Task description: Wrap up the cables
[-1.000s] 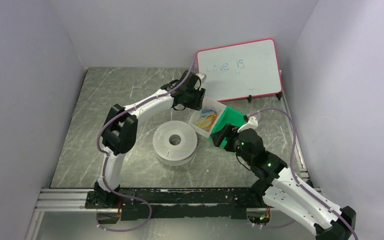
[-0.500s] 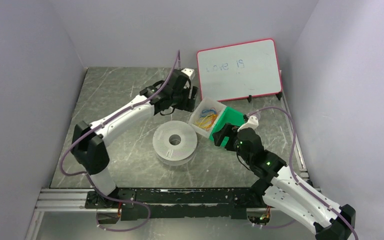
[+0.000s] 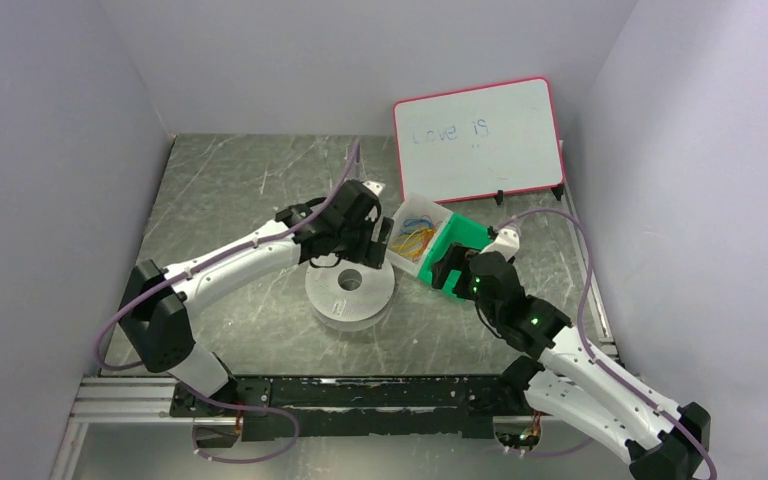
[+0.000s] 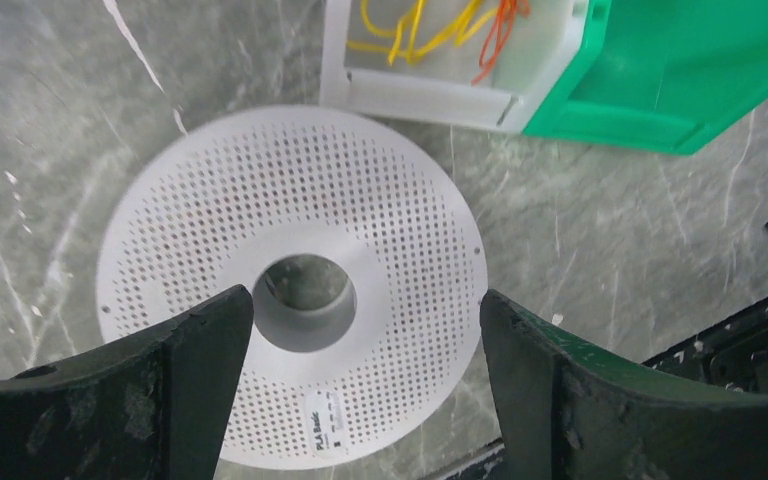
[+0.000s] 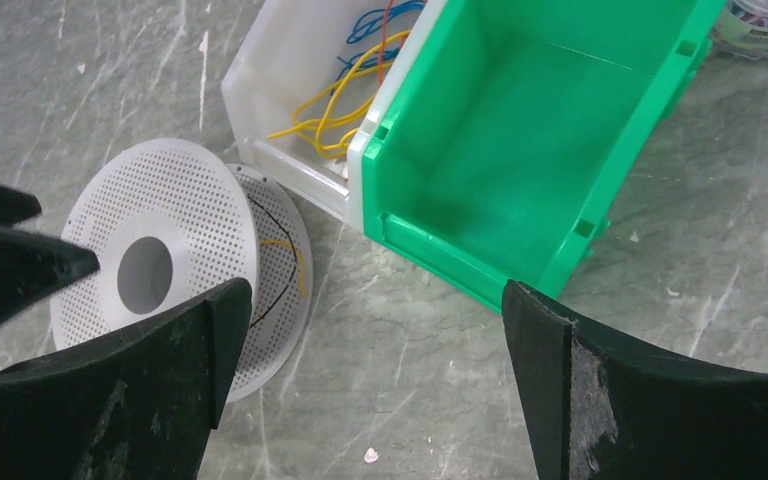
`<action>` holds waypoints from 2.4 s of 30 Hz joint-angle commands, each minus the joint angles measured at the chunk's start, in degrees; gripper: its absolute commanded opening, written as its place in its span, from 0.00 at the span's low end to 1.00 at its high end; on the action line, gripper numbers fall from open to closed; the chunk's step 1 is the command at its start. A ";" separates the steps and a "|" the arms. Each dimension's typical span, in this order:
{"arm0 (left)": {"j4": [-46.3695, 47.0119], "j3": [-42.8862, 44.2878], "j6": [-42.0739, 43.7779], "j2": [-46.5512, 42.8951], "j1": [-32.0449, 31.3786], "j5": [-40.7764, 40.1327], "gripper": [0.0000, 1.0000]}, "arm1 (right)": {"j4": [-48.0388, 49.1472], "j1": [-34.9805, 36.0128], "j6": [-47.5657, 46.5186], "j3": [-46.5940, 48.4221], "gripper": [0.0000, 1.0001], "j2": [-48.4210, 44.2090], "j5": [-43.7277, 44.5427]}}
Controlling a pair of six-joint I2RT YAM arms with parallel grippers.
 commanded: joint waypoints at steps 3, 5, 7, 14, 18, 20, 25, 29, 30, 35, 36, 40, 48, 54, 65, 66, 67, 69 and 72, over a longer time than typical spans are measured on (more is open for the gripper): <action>-3.78 -1.37 -3.67 1.46 -3.26 1.26 0.88 | -1.57 -0.20 -0.36 1.87 1.00 0.60 3.39; -4.11 -1.68 -4.53 2.62 -4.06 0.40 0.87 | -1.87 -0.24 -0.07 1.87 1.00 1.06 3.61; -3.61 -2.27 -5.13 3.64 -4.52 0.76 0.87 | -1.75 -0.20 0.18 1.85 1.00 1.21 3.38; -4.89 0.06 -5.93 9.66 -6.38 -0.99 0.87 | -1.70 -0.20 0.69 0.87 1.00 0.40 3.52; -4.55 0.43 -5.59 11.93 -6.88 -1.20 0.88 | -2.18 -0.23 1.02 0.44 1.00 -0.14 3.61; -4.68 0.94 -5.56 12.76 -7.51 -1.27 0.88 | -2.41 -0.24 1.11 0.23 1.00 -0.46 3.84; -5.50 2.69 -5.47 14.06 -8.49 -0.74 0.88 | -2.27 -0.26 1.27 -0.34 1.00 -1.01 3.79; -5.76 2.81 -5.53 14.60 -8.88 -1.34 0.89 | -1.92 -0.34 1.21 -0.36 1.00 -0.68 3.64; -5.86 2.71 -5.49 14.86 -8.91 -1.55 0.89 | -1.79 -0.26 1.20 -0.41 1.00 -0.52 3.57; -6.03 1.91 -5.45 15.61 -9.08 -1.69 0.89 | -1.21 -0.21 1.45 -0.52 1.00 -0.13 3.20; -5.84 1.69 -5.47 15.47 -9.10 -1.68 0.89 | -1.16 -0.26 1.47 -0.55 1.00 -0.06 3.13; -5.45 1.15 -5.57 15.02 -9.21 -2.21 0.86 | -1.10 -0.25 1.72 -0.72 1.00 -0.09 3.00; -4.76 0.33 -5.33 13.26 -9.19 -3.59 0.59 | -1.20 -0.23 1.99 -0.26 1.00 0.13 3.00; -7.06 1.09 -4.68 11.74 -9.19 -6.35 0.22 | -1.42 -0.21 2.11 0.33 1.00 0.13 2.83; -5.48 -0.20 -4.52 1.37 -6.68 -4.01 0.07 | -1.77 -0.29 2.18 1.34 1.00 0.22 3.35; -5.38 -0.34 -4.38 0.38 -6.13 -3.52 0.07 | -1.67 -0.21 2.11 1.44 1.00 0.30 3.35; -5.34 -0.44 -4.28 -0.47 -5.58 -2.94 0.07 | -1.66 -0.21 2.01 1.58 1.00 0.43 3.35; -5.42 -0.66 -3.96 -2.64 -3.74 -1.45 0.07 | -1.59 -0.28 1.83 1.92 1.00 0.62 3.28; -3.79 -2.20 -3.35 -6.58 0.37 2.84 0.07 | -1.23 -0.26 1.20 2.57 1.00 1.38 2.85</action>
